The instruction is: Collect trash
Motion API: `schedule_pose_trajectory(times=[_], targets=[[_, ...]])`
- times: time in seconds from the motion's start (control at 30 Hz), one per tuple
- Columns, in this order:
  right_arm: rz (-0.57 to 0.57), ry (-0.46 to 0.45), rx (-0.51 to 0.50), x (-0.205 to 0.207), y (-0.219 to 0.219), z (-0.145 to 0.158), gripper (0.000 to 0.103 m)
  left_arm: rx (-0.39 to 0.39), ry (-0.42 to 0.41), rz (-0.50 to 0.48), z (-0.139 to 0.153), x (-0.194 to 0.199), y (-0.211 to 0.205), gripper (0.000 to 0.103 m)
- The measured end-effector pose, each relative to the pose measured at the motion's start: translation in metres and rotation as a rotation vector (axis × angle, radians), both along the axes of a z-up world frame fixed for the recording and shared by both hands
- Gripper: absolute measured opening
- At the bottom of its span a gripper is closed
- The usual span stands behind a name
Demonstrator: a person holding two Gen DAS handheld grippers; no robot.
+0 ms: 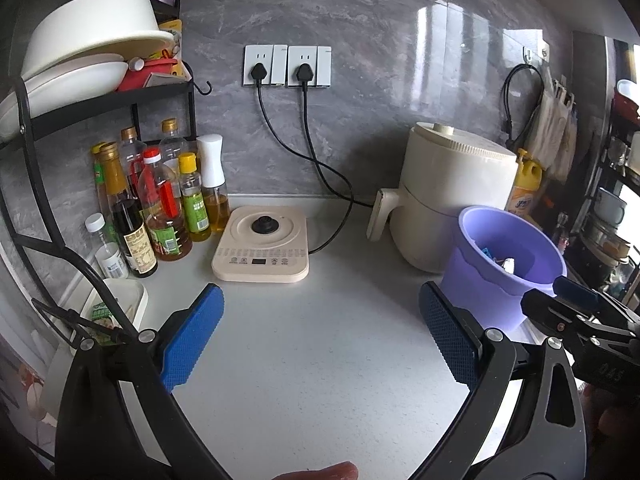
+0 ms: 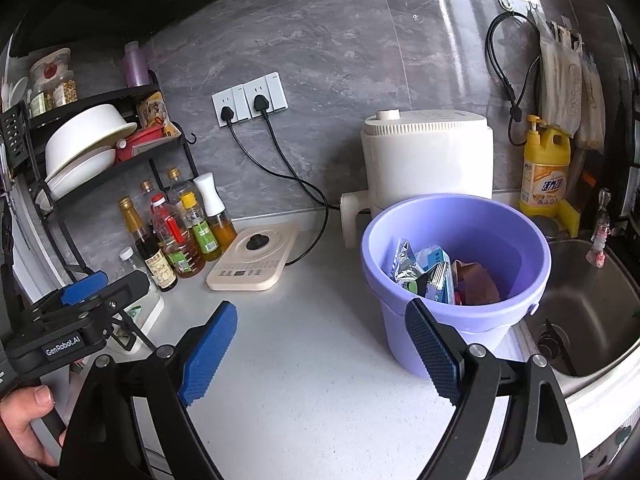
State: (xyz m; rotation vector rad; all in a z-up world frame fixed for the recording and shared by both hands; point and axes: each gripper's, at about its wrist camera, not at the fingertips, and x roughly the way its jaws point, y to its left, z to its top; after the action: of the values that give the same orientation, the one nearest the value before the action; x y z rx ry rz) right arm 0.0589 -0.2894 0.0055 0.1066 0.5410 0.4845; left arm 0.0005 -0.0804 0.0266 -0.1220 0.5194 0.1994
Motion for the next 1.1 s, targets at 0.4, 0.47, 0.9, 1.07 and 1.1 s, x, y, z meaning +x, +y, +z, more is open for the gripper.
schedule_pose_trajectory(times=[0.4, 0.47, 0.9, 1.07, 1.1], targets=[[0.016, 0.002, 0.018, 0.011, 0.006, 0.000, 0.084, 0.007, -0.004, 0.019, 0.002, 0.004, 0.006, 0.097], [0.023, 0.001, 0.016, 0.012, 0.007, -0.001, 0.084, 0.004, -0.002, 0.027, 0.003, 0.004, 0.007, 0.097], [0.025, -0.017, 0.009, 0.013, 0.002, 0.002, 0.086, -0.001, -0.012, 0.042, 0.005, 0.006, 0.001, 0.097], [0.032, -0.017, 0.015, 0.016, 0.001, 0.002, 0.086, 0.008, -0.010, 0.036, 0.006, 0.008, -0.003, 0.097], [0.032, -0.018, 0.016, 0.016, 0.001, 0.002, 0.086, 0.007, -0.009, 0.035, 0.006, 0.009, -0.003, 0.097]])
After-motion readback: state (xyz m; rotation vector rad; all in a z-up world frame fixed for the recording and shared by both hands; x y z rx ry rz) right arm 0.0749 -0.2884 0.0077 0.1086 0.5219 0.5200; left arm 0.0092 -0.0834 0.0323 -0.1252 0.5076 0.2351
